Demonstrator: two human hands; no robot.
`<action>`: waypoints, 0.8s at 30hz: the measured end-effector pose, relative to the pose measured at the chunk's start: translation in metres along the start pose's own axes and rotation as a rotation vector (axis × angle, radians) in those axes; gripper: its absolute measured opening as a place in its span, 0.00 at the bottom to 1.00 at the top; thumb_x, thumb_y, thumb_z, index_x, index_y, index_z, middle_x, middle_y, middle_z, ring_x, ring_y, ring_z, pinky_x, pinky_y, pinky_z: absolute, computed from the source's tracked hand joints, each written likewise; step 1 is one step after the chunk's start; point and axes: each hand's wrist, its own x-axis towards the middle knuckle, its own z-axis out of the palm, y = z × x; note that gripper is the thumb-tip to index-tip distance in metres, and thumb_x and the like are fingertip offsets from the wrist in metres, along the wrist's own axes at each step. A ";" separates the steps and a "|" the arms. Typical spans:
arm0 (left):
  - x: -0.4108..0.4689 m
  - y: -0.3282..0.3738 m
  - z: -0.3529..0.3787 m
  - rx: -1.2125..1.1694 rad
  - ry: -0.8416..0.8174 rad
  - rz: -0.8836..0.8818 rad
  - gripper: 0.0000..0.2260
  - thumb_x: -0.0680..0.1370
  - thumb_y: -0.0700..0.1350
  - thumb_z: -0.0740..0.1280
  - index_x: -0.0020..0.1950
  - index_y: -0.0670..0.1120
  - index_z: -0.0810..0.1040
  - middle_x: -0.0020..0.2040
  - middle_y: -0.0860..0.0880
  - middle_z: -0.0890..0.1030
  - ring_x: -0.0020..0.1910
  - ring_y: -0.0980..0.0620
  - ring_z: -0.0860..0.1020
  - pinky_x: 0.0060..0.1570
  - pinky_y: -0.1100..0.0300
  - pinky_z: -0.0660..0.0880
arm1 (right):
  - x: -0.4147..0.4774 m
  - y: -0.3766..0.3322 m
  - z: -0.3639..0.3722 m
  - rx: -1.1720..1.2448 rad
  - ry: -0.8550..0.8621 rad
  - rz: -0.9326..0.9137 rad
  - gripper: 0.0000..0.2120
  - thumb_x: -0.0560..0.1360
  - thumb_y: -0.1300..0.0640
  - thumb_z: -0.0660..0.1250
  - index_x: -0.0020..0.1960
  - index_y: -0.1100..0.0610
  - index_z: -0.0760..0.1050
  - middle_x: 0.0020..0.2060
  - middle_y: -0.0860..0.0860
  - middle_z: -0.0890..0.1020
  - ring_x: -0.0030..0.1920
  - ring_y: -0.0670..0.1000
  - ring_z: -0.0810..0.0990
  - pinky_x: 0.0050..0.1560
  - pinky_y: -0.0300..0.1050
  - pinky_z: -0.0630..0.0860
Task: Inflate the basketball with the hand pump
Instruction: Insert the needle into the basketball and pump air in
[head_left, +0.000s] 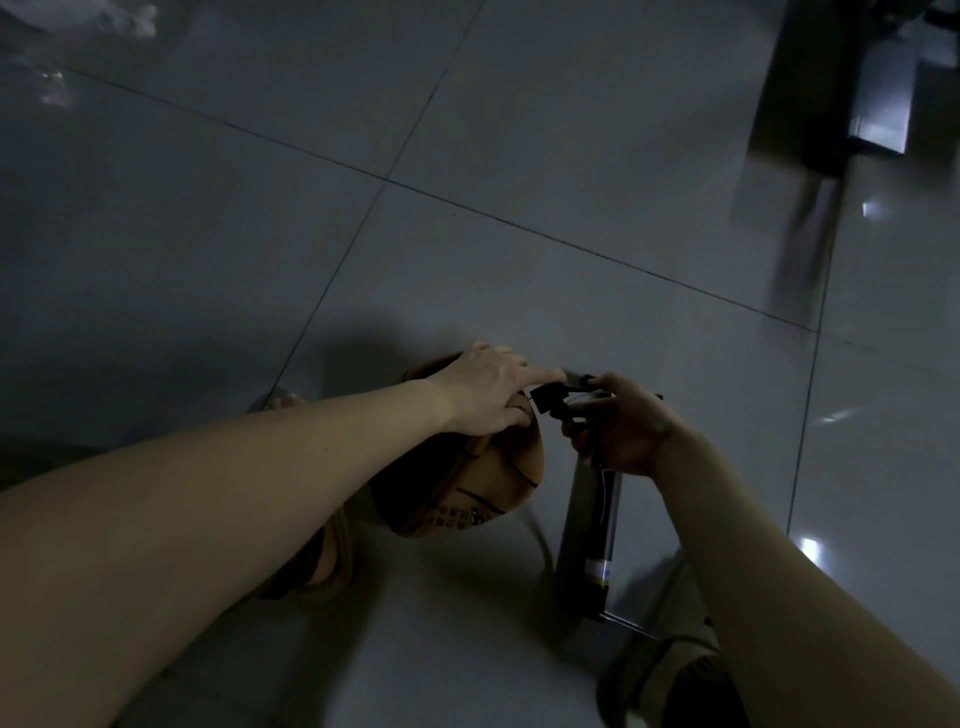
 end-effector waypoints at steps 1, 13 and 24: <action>0.000 0.000 0.000 -0.001 0.004 -0.002 0.29 0.80 0.56 0.66 0.79 0.60 0.59 0.52 0.54 0.75 0.60 0.49 0.74 0.67 0.46 0.66 | 0.001 0.000 -0.001 0.009 0.002 -0.001 0.21 0.74 0.46 0.63 0.48 0.65 0.81 0.39 0.59 0.78 0.33 0.52 0.72 0.39 0.46 0.65; -0.001 -0.003 0.002 -0.028 0.017 -0.015 0.29 0.80 0.56 0.66 0.79 0.61 0.59 0.51 0.54 0.74 0.60 0.48 0.74 0.67 0.45 0.66 | 0.000 0.001 -0.002 0.118 -0.023 -0.009 0.16 0.78 0.51 0.61 0.54 0.63 0.78 0.38 0.60 0.79 0.34 0.52 0.71 0.38 0.45 0.66; -0.001 -0.007 0.004 -0.037 0.032 -0.007 0.30 0.79 0.57 0.67 0.79 0.61 0.59 0.55 0.53 0.77 0.61 0.49 0.74 0.67 0.45 0.66 | 0.004 0.002 -0.005 0.131 -0.056 -0.019 0.11 0.79 0.55 0.62 0.54 0.61 0.78 0.38 0.58 0.78 0.34 0.49 0.70 0.39 0.42 0.64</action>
